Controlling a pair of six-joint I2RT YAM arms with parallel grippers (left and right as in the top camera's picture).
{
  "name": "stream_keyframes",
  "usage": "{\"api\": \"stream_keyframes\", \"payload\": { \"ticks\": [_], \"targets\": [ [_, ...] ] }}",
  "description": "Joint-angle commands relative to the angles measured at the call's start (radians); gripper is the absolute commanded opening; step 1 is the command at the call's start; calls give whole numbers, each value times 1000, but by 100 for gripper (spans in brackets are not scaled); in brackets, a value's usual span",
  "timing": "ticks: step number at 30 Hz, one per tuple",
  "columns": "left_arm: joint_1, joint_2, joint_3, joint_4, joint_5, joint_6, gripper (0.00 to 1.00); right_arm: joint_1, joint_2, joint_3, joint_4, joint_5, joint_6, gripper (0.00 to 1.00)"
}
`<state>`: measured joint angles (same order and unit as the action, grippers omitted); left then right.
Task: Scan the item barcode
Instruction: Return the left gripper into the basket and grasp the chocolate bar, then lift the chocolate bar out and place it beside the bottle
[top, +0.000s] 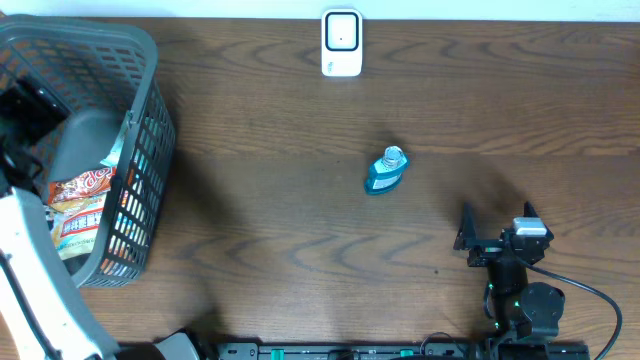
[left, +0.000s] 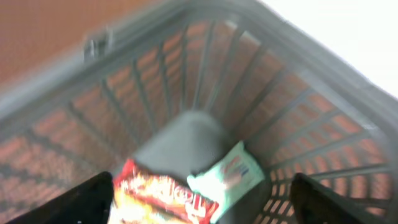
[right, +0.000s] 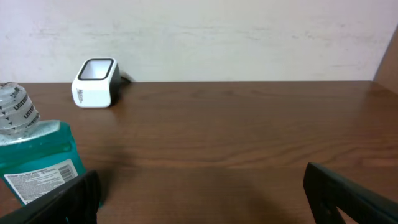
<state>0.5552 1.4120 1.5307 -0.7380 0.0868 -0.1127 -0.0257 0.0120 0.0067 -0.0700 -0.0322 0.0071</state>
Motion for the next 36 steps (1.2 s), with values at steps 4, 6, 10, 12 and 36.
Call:
{"api": "stream_keyframes", "payload": {
  "ticks": [4,6,10,12,36],
  "targets": [
    [3,188,-39,-103,-122,-362,100,5,-5,-1,-4,4,11,99],
    [2,256,-39,-130,-122,-452,98,5,-5,-1,-4,4,11,99],
    [2,372,-39,-176,-126,-592,98,5,-5,-1,-4,4,11,99],
    [2,422,-39,-191,-127,-649,98,5,-5,-1,-4,4,11,99],
    [-17,691,-16,-175,-144,-656,7,5,-5,-1,-4,4,11,99]
  ]
}}
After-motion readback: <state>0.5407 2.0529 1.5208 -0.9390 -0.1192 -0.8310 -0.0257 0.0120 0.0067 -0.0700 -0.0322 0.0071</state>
